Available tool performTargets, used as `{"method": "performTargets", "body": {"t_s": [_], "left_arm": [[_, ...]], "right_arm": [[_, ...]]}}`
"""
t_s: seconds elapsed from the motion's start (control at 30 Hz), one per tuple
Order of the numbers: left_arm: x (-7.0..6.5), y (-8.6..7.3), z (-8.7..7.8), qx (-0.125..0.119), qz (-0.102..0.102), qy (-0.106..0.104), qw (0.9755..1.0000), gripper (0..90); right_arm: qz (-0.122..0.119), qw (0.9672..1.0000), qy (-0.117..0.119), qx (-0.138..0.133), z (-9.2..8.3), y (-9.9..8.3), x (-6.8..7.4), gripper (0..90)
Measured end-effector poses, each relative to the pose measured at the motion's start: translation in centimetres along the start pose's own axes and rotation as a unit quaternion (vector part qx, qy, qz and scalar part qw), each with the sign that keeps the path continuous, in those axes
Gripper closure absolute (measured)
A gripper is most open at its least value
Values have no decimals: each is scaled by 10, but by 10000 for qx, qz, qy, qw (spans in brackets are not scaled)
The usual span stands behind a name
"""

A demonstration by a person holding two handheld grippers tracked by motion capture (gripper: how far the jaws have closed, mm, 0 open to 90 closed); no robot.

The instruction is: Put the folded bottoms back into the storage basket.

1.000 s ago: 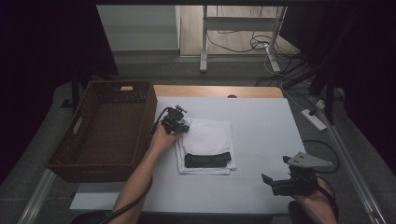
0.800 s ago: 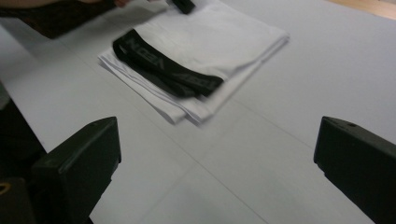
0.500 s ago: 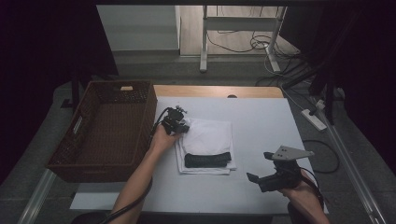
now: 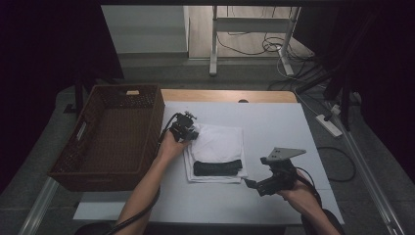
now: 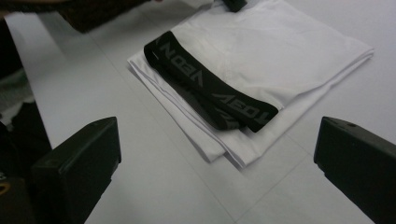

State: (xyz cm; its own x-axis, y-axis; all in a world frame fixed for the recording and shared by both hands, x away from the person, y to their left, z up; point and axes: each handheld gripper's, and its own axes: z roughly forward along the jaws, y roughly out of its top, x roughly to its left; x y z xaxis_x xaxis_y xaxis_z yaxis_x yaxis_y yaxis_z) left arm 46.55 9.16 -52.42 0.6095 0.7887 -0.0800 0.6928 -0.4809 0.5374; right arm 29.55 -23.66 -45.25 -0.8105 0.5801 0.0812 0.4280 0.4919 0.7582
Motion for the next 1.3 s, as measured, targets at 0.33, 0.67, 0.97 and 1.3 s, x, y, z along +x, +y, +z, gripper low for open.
{"method": "performTargets", "body": {"t_s": [0.33, 0.67, 0.97, 1.3], "left_arm": [[0, -3, 0, -90, -29, -2, 10000, 770], [0, -2, 0, -69, -37, -5, 10000, 770], [0, -2, 0, -70, -70, -15, 10000, 770], [0, -2, 0, -50, -90, -20, 9999, 769]], "right_arm": [[-281, 9989, -65, 376, 27, 10, 7, 18], [-260, 9977, 98, 619, 47, 18, 2, 10], [-471, 9940, 266, 950, 74, 23, 8, 0], [-642, 9894, 405, 1239, 102, 27, 10, 0]]}}
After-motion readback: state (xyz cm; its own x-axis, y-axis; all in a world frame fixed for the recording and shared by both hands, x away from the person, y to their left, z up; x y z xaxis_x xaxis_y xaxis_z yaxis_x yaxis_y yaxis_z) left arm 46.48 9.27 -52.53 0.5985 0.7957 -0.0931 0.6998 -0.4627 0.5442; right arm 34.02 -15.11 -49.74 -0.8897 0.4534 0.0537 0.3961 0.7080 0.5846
